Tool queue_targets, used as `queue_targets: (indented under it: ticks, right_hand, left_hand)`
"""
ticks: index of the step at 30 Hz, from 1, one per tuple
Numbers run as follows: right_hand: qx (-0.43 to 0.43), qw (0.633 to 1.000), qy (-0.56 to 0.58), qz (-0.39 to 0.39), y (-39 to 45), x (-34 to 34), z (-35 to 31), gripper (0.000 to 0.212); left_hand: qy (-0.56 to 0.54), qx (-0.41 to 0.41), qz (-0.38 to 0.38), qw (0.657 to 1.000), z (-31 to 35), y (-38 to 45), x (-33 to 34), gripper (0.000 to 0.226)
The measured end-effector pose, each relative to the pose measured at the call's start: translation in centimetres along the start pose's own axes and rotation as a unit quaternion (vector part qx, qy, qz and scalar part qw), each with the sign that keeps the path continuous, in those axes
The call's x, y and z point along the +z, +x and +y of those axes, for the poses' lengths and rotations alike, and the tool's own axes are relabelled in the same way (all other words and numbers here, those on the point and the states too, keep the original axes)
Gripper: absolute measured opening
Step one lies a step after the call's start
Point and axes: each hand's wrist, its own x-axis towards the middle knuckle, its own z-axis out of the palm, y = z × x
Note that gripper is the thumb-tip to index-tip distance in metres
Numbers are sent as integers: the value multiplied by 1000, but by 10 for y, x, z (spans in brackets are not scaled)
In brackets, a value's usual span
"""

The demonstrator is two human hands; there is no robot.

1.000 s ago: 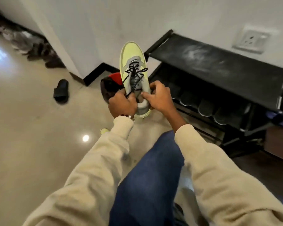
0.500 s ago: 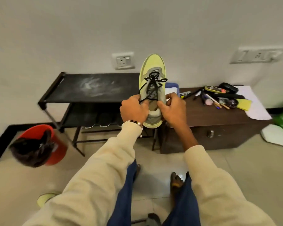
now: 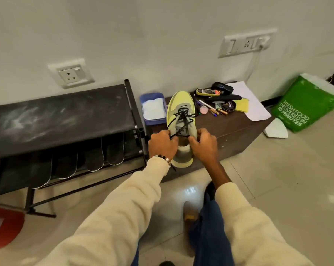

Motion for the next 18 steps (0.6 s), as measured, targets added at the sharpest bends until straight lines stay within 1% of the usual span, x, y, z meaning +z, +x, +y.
queue_targets:
  ticks: [5,8,9,11,13,14,16,17,18]
  right_hand:
    - [23,999,-37,-4,24,31,21,26]
    - [29,998,-49,5,33,44,28,25]
    - [33,998,-44,11,35,47,31,25]
    - [40,999,-26,16,37,52,38,25]
    - [50,999,6,13,40,56,45,25]
    - [53,998,26,12,41,56,49,24]
    - [55,997,56,4,43,52,53,23]
    - [54,996,72,5,43,48,53,23]
    - [55,995,87,10,44,45,54,22]
  left_hand:
    - [15,3,-29,999,-22,16,24,39]
    - [26,17,-7,1000,-35,21,27,39]
    - [8,38,-3,999,-39,24,28,38]
    - [-89,102,-38,990,-44,24,29,36]
    - [-163,157,-90,970,-47,22,32,41]
    - [-174,175,-91,965,-49,20,35,46]
    - [-177,176,-58,967,-51,21,38,53]
    - [-183,163,-33,969,-51,23,39,51]
    - [-186,146,-5,972,-51,25,38,43]
